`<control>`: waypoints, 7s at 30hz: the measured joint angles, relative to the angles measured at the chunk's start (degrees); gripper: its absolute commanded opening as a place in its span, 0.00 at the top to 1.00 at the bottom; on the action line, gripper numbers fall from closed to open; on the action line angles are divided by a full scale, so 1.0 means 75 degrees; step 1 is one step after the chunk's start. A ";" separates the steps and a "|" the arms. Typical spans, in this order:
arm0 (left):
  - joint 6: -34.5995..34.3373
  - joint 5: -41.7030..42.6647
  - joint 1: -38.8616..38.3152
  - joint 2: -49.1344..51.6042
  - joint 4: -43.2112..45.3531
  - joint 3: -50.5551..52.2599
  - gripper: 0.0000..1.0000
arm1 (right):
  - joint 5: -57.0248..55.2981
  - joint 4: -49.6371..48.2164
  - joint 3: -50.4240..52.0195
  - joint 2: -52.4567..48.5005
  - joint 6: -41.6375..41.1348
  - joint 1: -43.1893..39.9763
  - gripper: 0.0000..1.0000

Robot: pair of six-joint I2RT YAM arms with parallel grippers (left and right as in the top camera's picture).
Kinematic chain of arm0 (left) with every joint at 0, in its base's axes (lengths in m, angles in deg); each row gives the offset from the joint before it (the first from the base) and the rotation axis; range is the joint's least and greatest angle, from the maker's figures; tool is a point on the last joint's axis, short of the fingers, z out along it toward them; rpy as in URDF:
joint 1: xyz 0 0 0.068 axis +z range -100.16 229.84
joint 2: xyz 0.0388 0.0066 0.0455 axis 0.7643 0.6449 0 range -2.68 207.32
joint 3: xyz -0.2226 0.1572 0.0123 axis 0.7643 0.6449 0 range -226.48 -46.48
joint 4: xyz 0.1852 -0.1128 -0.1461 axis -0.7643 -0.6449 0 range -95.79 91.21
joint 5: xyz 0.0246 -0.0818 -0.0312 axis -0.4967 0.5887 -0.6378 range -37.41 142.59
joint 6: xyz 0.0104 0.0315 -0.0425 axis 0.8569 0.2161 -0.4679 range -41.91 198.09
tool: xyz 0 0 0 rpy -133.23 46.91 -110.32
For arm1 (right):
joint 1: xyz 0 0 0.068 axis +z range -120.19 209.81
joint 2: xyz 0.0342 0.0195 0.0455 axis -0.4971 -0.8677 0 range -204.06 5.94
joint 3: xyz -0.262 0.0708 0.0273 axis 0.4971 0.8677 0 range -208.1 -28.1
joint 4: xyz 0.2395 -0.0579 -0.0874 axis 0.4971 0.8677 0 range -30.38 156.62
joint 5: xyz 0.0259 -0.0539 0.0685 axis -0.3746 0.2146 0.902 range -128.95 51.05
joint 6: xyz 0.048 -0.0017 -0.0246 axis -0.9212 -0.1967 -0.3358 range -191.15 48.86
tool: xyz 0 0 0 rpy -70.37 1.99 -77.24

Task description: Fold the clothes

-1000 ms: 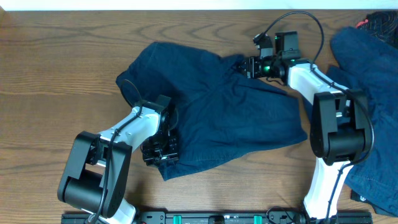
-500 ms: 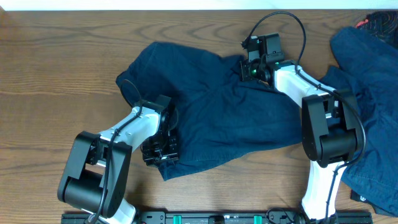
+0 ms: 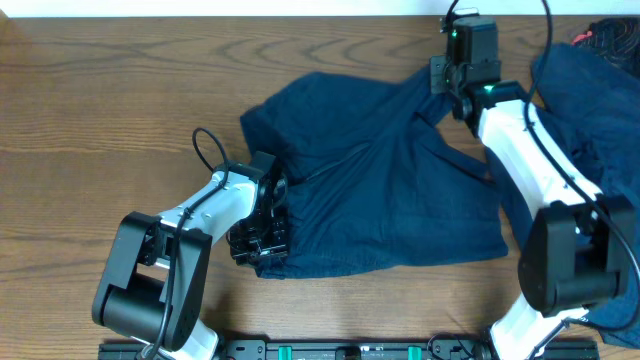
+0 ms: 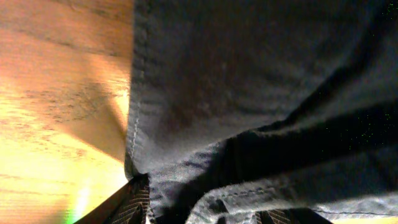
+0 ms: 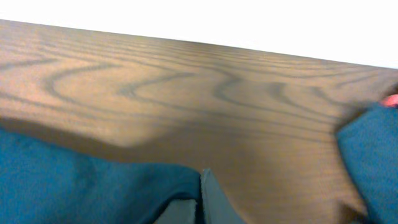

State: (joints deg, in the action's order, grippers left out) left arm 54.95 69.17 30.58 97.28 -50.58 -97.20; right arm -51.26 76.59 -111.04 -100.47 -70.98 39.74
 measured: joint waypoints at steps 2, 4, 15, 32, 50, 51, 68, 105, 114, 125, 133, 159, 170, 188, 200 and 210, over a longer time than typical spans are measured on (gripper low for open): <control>0.0000 -0.0003 0.0000 0.0000 0.0000 0.0000 0.46 | -0.0143 0.0481 -0.0073 0.0050 0.0105 -0.0003 0.92; -0.0003 -0.0003 0.0000 0.0000 0.0000 0.0000 0.46 | -0.0280 0.1093 -0.0079 0.0000 0.0204 -0.0009 0.85; -0.0003 -0.0006 0.0000 0.0000 -0.0006 0.0000 0.46 | -0.2066 0.3308 -0.0044 -0.0641 0.0898 -0.0117 0.88; 0.0277 -0.0064 0.0458 -0.0035 0.1565 -0.2404 0.51 | -0.0516 0.2693 -0.0076 0.0644 0.0073 -0.0839 0.44; 0.0350 -0.0105 0.0472 0.1486 0.1676 -0.2559 0.51 | 0.3168 0.2588 -0.0070 -0.1953 -0.1139 -0.2448 0.43; 0.0347 -0.0181 0.0469 0.1486 0.1463 -0.2559 0.51 | 0.3369 0.2562 -0.0079 -0.1964 -0.1166 -0.2445 0.42; 0.0347 -0.0557 0.0469 0.1495 0.1244 -0.2556 0.50 | 0.4986 0.1743 -0.0085 -0.2157 -0.1218 -0.1574 0.33; 0.0347 -0.0667 0.0469 0.1501 0.1250 -0.2556 0.50 | -0.0632 0.0201 -0.1486 -0.1288 0.1434 -0.0670 0.67; 0.0347 -0.0667 0.0469 0.1501 0.1250 -0.2556 0.50 | -0.1527 0.1186 -0.1373 -0.1390 0.1367 -0.0679 0.53; 0.0347 -0.0667 0.0469 0.1501 0.1253 -0.2556 0.50 | 0.1935 0.0344 -0.1364 -0.1859 -0.0105 -0.0708 0.38; 0.0347 -0.0670 0.0469 0.1501 0.1253 -0.2556 0.51 | 0.2288 -0.1227 -0.1352 -0.2970 -0.0606 -0.0729 0.21; 0.0347 -0.0656 0.0466 0.1501 0.1291 -0.2556 0.50 | 0.3264 0.0012 -0.1265 -0.1550 -0.0787 -0.0743 0.98; 0.0347 -0.0670 0.0469 0.1501 0.1276 -0.2556 0.50 | 0.1008 0.3695 -0.1425 -0.1271 0.1682 0.0510 0.87; 0.0347 -0.0670 0.0469 0.1501 0.1276 -0.2556 0.50 | 0.1617 0.6417 -0.1271 -0.2273 0.1128 0.0061 0.85; 0.0347 -0.0670 0.0469 0.1501 0.1276 -0.2556 0.50 | 0.1874 0.6234 -0.1303 -0.1894 -0.0096 0.0032 0.75; 0.0347 -0.0670 0.0469 0.1501 0.1276 -0.2556 0.50 | 0.1891 0.2777 -0.2002 -0.0201 -0.0813 -0.0682 0.30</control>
State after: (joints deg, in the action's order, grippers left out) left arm 57.55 64.14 34.10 108.54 -41.00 -116.37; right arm -37.08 97.42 -126.06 -101.98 -77.08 34.63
